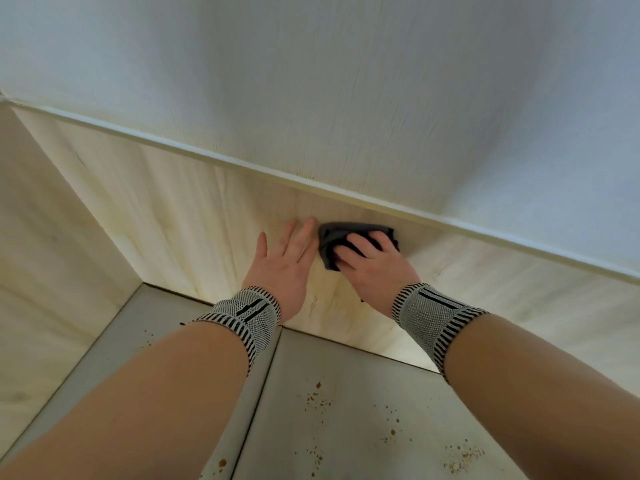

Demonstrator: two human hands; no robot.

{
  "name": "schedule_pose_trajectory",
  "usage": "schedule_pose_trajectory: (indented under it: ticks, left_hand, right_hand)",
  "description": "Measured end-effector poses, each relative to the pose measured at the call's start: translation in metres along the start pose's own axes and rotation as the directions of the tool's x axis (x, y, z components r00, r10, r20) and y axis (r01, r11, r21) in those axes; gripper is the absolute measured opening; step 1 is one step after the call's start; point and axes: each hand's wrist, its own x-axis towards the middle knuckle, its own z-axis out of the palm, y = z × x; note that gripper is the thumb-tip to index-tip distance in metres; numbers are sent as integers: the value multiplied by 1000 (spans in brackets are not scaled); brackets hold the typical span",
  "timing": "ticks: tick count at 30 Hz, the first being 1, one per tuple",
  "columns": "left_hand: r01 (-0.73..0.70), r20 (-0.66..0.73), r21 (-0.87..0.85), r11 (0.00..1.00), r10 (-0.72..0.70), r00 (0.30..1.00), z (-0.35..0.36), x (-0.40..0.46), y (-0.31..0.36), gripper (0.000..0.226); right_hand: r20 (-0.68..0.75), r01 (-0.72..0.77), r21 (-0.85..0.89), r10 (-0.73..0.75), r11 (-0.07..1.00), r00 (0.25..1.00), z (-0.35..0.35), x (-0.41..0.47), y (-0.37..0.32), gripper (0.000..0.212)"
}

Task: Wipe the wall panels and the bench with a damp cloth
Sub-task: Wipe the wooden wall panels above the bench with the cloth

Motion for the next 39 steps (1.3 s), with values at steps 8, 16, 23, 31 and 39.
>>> schedule_pose_trajectory:
  ticks: [8,16,23,31,39]
  left_hand:
    - [-31,40,-5,1000,31,999,2,3,9,87]
    - [-62,22,19,998,62,998,-10,4,36,84]
    - [-26,38,37,999,25,999,-22,-2,50,82]
    - [103,55,-332,938,-90,994,-36,-7,86,64]
    - [487,528,-820,-300,-68,847,-56,-9,162,55]
  right_hand:
    - [-34,50,-96,-53,994,998,-1,-99,55,38]
    - [-52,35,-112,-41,993,998,-11,-87,56,35]
    - [-106,-12,-87,3,996,994,-37,-58,60,32]
    - [339,-251,-55,254,966,906,-52,-142,79,38]
    - [225,-449,674,415,587,881,-92,-113,43,39]
